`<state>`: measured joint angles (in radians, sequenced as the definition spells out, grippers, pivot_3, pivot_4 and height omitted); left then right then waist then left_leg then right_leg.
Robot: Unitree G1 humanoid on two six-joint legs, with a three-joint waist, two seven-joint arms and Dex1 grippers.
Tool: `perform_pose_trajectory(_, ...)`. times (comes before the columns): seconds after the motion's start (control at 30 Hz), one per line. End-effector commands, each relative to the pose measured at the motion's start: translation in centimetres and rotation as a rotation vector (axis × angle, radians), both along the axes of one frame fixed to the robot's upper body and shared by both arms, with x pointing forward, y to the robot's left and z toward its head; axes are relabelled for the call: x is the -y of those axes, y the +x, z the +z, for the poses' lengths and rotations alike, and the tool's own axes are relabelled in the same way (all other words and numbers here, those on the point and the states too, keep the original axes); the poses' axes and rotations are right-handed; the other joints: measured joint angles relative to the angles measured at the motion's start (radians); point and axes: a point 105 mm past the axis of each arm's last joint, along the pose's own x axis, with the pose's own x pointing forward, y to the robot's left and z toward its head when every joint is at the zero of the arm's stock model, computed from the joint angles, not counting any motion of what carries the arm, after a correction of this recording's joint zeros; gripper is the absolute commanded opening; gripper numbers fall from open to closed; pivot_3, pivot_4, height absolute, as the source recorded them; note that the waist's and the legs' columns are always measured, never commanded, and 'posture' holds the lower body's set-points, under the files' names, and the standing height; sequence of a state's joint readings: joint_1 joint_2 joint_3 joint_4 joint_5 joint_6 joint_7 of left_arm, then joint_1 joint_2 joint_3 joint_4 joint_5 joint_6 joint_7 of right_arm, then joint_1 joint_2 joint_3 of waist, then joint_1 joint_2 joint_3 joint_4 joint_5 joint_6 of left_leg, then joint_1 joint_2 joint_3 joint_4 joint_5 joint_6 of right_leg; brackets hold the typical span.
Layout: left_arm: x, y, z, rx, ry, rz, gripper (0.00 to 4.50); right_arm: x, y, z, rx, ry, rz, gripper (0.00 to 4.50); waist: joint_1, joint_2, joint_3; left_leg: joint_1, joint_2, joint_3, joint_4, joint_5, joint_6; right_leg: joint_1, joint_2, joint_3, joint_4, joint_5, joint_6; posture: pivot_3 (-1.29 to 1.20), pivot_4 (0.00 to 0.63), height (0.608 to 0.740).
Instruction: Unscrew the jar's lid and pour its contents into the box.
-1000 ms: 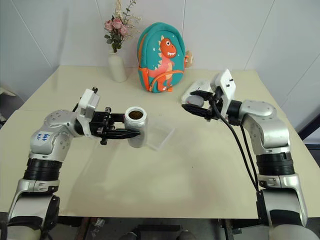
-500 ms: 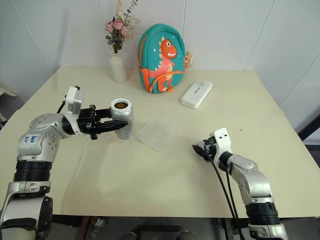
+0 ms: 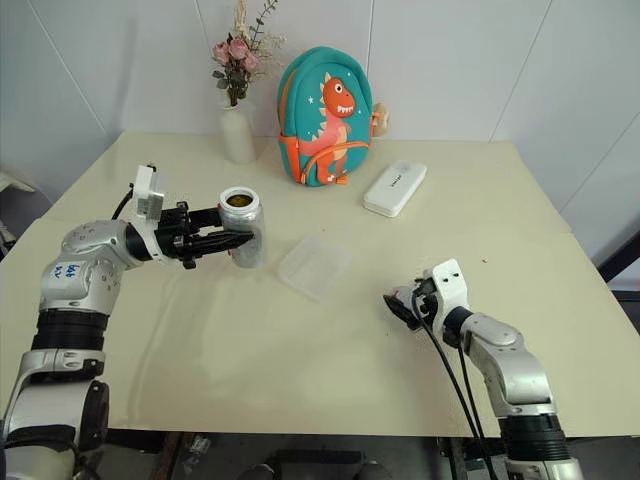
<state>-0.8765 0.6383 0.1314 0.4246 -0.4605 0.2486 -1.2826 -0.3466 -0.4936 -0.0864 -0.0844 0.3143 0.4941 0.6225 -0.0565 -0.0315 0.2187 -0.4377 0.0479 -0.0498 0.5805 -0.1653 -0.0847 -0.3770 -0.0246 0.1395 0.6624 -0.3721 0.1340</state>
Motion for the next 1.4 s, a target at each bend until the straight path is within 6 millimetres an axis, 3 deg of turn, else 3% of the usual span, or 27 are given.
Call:
perform_pose_trajectory(0.03, 0.3, 0.7, 1.1, 0.099, 0.050, 0.022, 2.00, -0.1, -1.4, 3.8, 0.129, 0.012, 0.106, 4.46, 0.001, 0.000, 0.000, 0.000, 0.000, 0.000, 0.000, 0.000, 0.000, 0.000, 0.000, 0.000, 0.000, 0.000, 0.000, 0.00, 0.150, 0.740)
perform_pose_trajectory(0.13, 0.3, 2.0, 1.0, 0.176, 0.124, 0.071, 2.00, 0.1, -3.0, 5.9, 0.182, 0.034, 0.209, 4.46, 0.003, 0.000, 0.000, 0.000, 0.000, 0.000, 0.000, 0.000, 0.000, 0.000, 0.000, 0.000, 0.000, 0.000, 0.001, 0.00, 0.150, 0.740)
perform_pose_trajectory(0.37, 1.1, 4.3, 0.5, 0.320, 0.292, 0.127, 2.00, 0.2, -5.0, 8.6, 0.289, 0.033, 0.389, 4.46, 0.002, 0.000, 0.000, 0.000, 0.000, 0.000, 0.001, 0.000, 0.000, 0.001, 0.000, 0.000, -0.002, 0.001, 0.001, 0.00, 0.150, 0.740)
perform_pose_trajectory(0.57, 2.7, 5.0, -0.8, 0.465, 0.536, 0.077, 2.00, 1.3, -7.2, 9.4, 0.305, 0.030, 0.460, 4.46, 0.007, 0.000, 0.000, -0.001, -0.001, 0.000, 0.000, 0.000, 0.001, 0.001, 0.000, 0.000, -0.003, 0.000, 0.001, 0.00, 0.150, 0.740)
perform_pose_trajectory(0.73, 5.0, 5.3, 0.0, 0.597, 0.624, 0.040, 2.00, 3.2, -8.7, 9.7, 0.275, -0.006, 0.385, 4.46, 0.020, -0.001, 0.000, -0.002, -0.001, 0.000, 0.000, -0.001, 0.001, 0.001, 0.000, 0.000, -0.003, 0.000, 0.002, 0.00, 0.150, 0.740)
perform_pose_trajectory(0.9, 6.4, 5.9, 0.5, 0.744, 0.749, 0.052, 2.00, 3.3, -8.9, 9.6, 0.274, -0.007, 0.334, 4.46, 0.017, -0.001, 0.000, -0.001, -0.001, 0.001, 0.002, -0.001, 0.001, 0.001, 0.001, 0.002, -0.002, 0.001, 0.003, 0.00, 0.150, 0.740)
perform_pose_trajectory(1.1, 8.6, 6.3, 1.9, 1.123, 0.945, 0.058, 2.00, 3.1, -9.4, 9.3, 0.279, 0.012, 0.287, 4.46, 0.023, -0.002, 0.001, -0.002, -0.001, 0.002, 0.003, -0.001, 0.001, 0.001, 0.001, 0.004, -0.003, 0.002, 0.005, 0.00, 0.150, 0.740)
perform_pose_trajectory(1.23, 9.0, 6.6, 1.6, 1.264, 1.017, 0.039, 2.00, 3.1, -9.4, 9.2, 0.277, 0.014, 0.277, 4.46, 0.025, -0.002, 0.001, -0.003, -0.002, 0.002, 0.004, -0.001, 0.002, 0.001, 0.000, 0.004, -0.004, 0.002, 0.005, 0.00, 0.150, 0.740)
perform_pose_trajectory(1.4, 10.1, 7.5, 1.3, 1.607, 1.200, -0.046, 2.00, 3.1, -8.6, 9.4, 0.279, 0.016, 0.272, 4.46, 0.026, -0.005, 0.002, -0.003, -0.002, 0.003, 0.005, -0.001, 0.002, 0.001, 0.001, 0.005, -0.004, 0.002, 0.007, 0.00, 0.150, 0.740)
